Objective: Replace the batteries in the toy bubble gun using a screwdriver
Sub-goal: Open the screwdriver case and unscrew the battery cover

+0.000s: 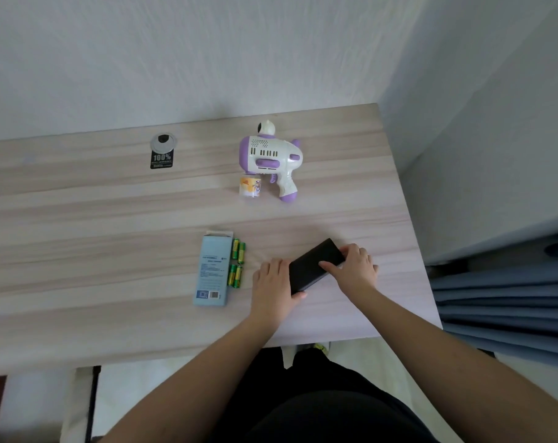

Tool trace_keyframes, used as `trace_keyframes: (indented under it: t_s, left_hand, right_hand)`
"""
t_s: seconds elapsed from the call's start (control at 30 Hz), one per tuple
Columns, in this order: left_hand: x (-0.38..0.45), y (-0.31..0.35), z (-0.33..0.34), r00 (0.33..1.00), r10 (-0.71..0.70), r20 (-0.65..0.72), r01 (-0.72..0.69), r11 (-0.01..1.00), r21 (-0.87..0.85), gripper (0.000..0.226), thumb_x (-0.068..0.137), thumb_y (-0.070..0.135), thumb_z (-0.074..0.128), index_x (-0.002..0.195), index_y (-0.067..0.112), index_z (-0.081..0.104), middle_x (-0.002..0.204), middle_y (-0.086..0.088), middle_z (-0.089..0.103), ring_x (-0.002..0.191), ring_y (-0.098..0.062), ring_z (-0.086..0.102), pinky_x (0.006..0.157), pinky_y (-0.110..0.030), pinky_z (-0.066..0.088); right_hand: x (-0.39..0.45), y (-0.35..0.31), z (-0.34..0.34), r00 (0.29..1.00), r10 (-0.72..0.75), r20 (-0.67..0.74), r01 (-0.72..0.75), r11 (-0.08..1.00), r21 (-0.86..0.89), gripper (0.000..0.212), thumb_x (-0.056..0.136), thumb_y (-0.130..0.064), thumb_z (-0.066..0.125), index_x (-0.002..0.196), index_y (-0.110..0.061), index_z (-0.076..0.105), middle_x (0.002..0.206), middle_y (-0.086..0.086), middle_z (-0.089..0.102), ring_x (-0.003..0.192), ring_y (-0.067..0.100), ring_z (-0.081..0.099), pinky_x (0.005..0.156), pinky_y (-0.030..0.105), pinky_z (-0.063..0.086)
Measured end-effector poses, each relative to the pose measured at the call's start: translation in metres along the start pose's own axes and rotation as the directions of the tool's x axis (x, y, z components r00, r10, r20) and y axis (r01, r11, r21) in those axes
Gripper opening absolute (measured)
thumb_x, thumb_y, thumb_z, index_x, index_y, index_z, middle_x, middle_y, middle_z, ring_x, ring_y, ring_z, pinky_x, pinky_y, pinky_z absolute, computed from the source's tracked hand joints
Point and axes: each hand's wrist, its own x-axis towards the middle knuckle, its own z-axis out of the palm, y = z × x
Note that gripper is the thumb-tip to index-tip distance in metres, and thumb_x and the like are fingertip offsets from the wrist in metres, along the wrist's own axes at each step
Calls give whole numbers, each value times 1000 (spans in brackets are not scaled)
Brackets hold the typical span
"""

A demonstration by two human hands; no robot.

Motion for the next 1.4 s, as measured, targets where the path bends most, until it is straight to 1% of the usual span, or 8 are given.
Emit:
trace_keyframes:
  t_s: [0.23, 0.33, 0.43, 0.57, 0.67, 0.9, 1.1, 1.4]
  left_hand:
    - [12, -1, -5, 998, 12, 61, 2, 977, -215, 69, 70, 40, 78, 126, 12, 50, 120, -5, 49, 106, -20, 53, 89, -27, 46]
    - [10, -2, -11, 998, 16, 62, 3, 953, -304, 68, 69, 37, 80, 125, 12, 50, 119, -4, 48, 99, -19, 57, 84, -27, 52]
    - [8, -5, -19, 999, 32, 30, -17, 911, -411, 59, 69, 32, 79, 118, 15, 52, 110, -1, 53, 95, -16, 57, 77, -21, 47]
    - [8, -6, -33, 999, 25, 38, -3, 865, -502, 62, 67, 31, 81, 119, 20, 49, 107, 4, 55, 97, -10, 54, 79, -17, 44]
    - [12, -4, -49, 989, 44, 138, 34, 857, -513, 71, 66, 39, 82, 125, 25, 45, 112, 7, 54, 98, -7, 55, 80, -16, 45]
    - [28, 10, -79, 965, -119, 235, 230, 814, -533, 35, 91, 56, 52, 94, 22, 61, 86, 7, 66, 72, -4, 60, 57, -14, 41]
    - [31, 11, -87, 944, -159, 289, 322, 635, -702, 26, 91, 45, 62, 95, 20, 66, 88, 5, 71, 80, -8, 67, 63, -16, 49]
    - [35, -1, -92, 907, 26, 421, 364, 455, -813, 23, 91, 17, 66, 114, 15, 62, 104, -1, 73, 93, -19, 71, 84, -35, 58]
  right_hand:
    - [7, -3, -5, 990, 61, 125, -66, 997, 32, 67, 81, -54, 67, 132, -18, 43, 128, 8, 48, 121, 26, 44, 102, 39, 37]
    - [5, -1, -10, 984, 73, 165, -109, 970, 217, 59, 83, -50, 65, 128, -19, 45, 124, 5, 49, 115, 24, 47, 98, 41, 43]
    - [1, -2, -21, 972, 90, 218, -197, 820, 538, 43, 90, -45, 61, 120, -17, 49, 116, 1, 57, 98, 19, 56, 80, 34, 48]
    - [-3, -7, -26, 941, 56, 333, -324, 420, 847, 33, 94, -30, 59, 118, -9, 54, 114, 11, 64, 101, 21, 64, 83, 36, 57]
    - [-6, -15, -30, 948, 18, 317, -308, 295, 905, 33, 97, -28, 55, 120, -4, 57, 112, 9, 66, 102, 18, 64, 89, 31, 53]
    - [-8, -34, -43, 951, -22, 309, -281, 358, 890, 31, 98, -34, 52, 114, -9, 63, 105, 11, 69, 93, 24, 70, 83, 35, 57]
    - [-4, -41, -46, 956, -63, 287, -246, 363, 899, 32, 97, -28, 55, 120, -6, 60, 113, 12, 67, 103, 24, 65, 83, 30, 55]
    - [-7, -42, -50, 939, -157, 305, -286, 132, 949, 29, 93, -3, 57, 121, -2, 54, 107, 7, 67, 98, 15, 65, 80, 20, 55]
